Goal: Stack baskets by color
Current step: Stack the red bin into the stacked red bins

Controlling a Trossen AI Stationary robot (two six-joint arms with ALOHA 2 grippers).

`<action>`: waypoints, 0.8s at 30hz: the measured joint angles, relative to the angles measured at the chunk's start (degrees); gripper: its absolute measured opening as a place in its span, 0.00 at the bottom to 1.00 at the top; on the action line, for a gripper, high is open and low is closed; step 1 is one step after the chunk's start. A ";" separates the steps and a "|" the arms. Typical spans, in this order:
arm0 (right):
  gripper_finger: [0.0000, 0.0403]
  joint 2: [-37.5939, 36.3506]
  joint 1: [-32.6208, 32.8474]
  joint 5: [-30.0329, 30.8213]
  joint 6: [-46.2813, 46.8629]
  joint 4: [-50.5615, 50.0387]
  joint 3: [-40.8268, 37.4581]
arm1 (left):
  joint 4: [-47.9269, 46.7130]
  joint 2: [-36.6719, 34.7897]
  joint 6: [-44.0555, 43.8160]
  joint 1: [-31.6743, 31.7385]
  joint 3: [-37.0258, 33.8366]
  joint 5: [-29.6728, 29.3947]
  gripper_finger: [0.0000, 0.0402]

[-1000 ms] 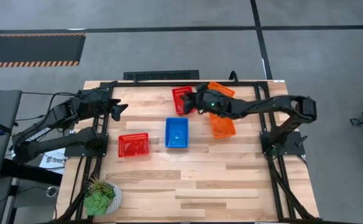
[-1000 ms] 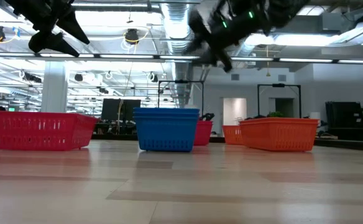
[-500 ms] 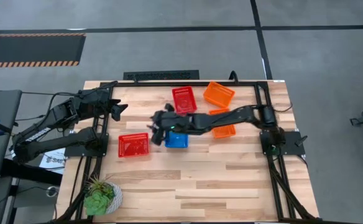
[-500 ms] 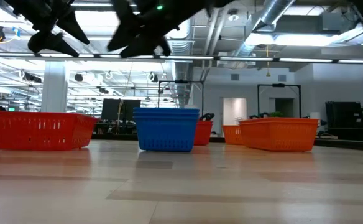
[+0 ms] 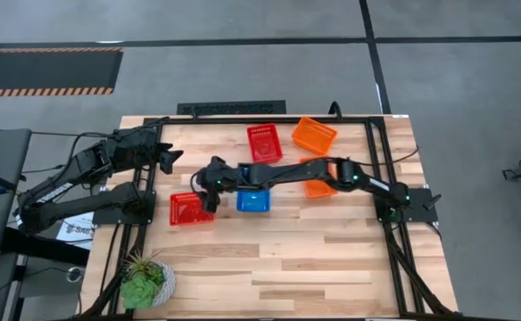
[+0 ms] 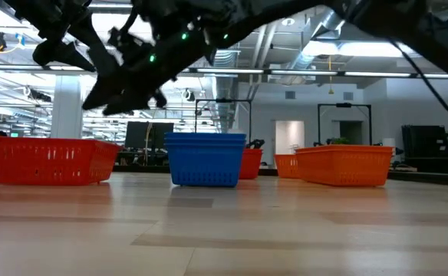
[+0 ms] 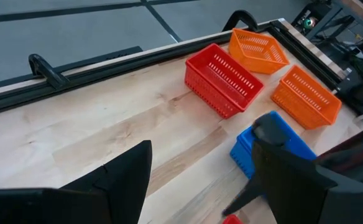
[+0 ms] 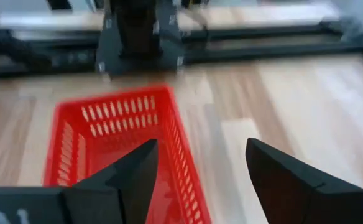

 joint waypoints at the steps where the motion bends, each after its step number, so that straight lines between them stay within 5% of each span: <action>1: 0.66 0.84 -0.21 -0.95 0.02 -1.04 0.96 | 0.00 -0.02 0.00 0.01 -0.01 0.00 0.65; 16: 0.66 6.44 -2.35 -3.28 -1.78 -8.03 5.30 | 0.04 -0.01 0.00 0.01 0.00 -0.48 0.65; 24: 0.58 6.44 -2.94 -5.62 -2.36 -9.73 5.28 | 0.07 -0.01 0.33 0.01 0.00 -0.70 0.65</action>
